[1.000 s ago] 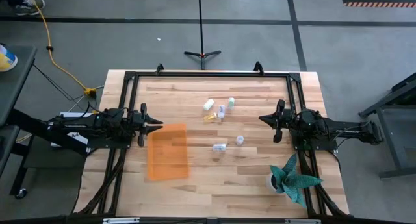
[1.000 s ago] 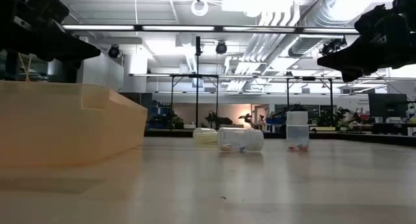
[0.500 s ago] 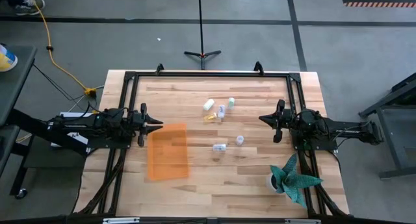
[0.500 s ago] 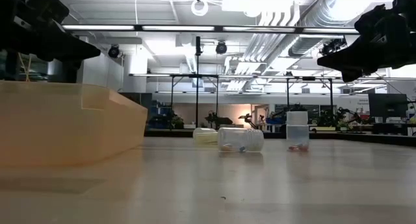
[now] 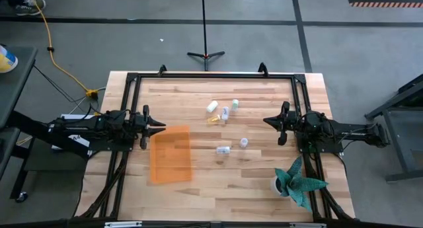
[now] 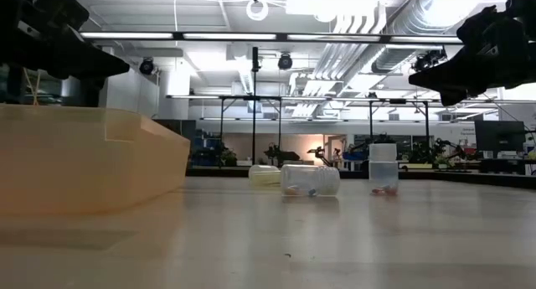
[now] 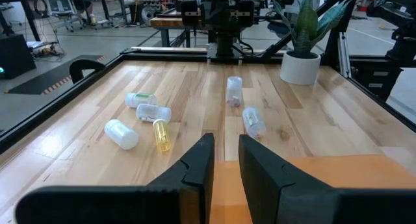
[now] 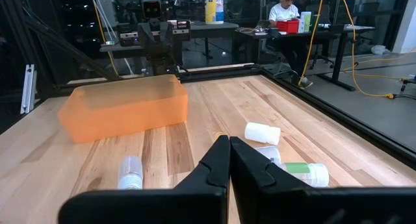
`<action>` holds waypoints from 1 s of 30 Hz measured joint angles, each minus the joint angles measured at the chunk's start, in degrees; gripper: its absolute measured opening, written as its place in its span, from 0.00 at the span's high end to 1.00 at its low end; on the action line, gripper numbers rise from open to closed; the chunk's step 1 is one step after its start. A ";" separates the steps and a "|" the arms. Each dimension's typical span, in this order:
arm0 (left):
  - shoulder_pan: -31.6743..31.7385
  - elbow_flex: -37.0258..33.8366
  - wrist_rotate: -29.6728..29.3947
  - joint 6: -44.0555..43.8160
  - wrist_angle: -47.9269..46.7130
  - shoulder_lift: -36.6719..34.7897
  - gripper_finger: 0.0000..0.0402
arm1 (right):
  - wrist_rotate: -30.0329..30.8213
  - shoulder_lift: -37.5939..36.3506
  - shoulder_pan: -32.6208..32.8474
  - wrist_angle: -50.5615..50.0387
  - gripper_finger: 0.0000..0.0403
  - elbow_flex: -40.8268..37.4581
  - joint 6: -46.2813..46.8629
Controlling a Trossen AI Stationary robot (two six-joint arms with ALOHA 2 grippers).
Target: Pick and place pill bottles into a basket
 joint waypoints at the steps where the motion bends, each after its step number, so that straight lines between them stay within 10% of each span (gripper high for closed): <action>1: 0.01 0.00 0.00 0.01 -0.01 0.00 0.73 | 0.00 0.00 0.00 0.01 1.00 -0.01 0.01; 30: 0.02 0.00 -1.61 0.00 0.92 -0.02 0.73 | 2.17 0.00 0.00 1.15 1.00 0.01 -3.50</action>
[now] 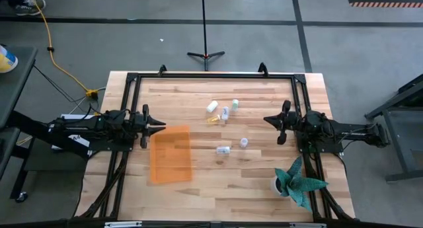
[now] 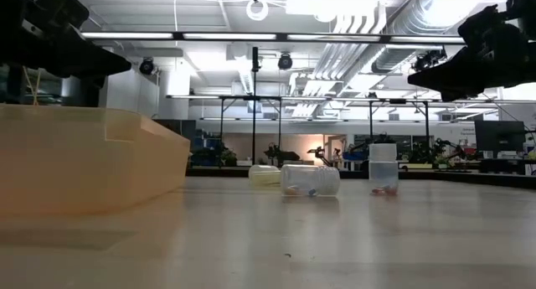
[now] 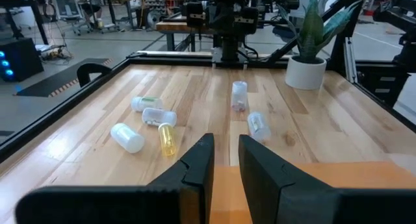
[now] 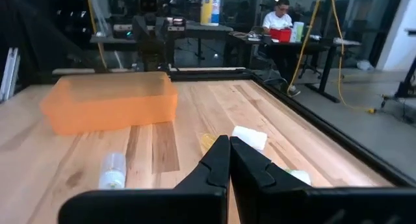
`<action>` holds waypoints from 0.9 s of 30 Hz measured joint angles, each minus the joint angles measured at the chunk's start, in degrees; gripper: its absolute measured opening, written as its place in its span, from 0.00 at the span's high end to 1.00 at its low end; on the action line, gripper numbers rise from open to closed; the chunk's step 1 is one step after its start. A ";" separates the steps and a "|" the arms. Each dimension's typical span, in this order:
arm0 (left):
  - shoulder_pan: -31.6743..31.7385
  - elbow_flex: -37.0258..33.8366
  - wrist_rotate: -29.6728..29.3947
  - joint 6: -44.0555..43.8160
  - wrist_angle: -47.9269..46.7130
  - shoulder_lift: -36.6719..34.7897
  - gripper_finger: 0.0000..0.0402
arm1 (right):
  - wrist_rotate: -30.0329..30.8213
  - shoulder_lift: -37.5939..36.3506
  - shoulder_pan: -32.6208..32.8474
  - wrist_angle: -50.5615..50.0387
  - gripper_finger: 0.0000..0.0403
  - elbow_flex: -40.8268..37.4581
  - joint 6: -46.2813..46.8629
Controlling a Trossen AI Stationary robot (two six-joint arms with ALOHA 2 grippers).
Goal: Pick and place pill bottles into a basket
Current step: Put the transparent pill bottle into the orange bin
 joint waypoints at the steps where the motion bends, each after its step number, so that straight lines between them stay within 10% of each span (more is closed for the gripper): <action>1: 0.00 0.00 -0.41 0.00 0.00 0.00 0.73 | 0.28 0.07 -0.02 1.04 0.99 -0.01 1.41; 15: 0.00 0.00 -1.12 -0.01 1.75 0.02 0.73 | -5.04 14.86 0.07 14.90 0.43 3.04 2.68; 27: 0.00 0.00 -5.63 -0.18 3.34 0.02 0.73 | -13.05 38.99 3.35 15.45 0.38 13.03 -0.92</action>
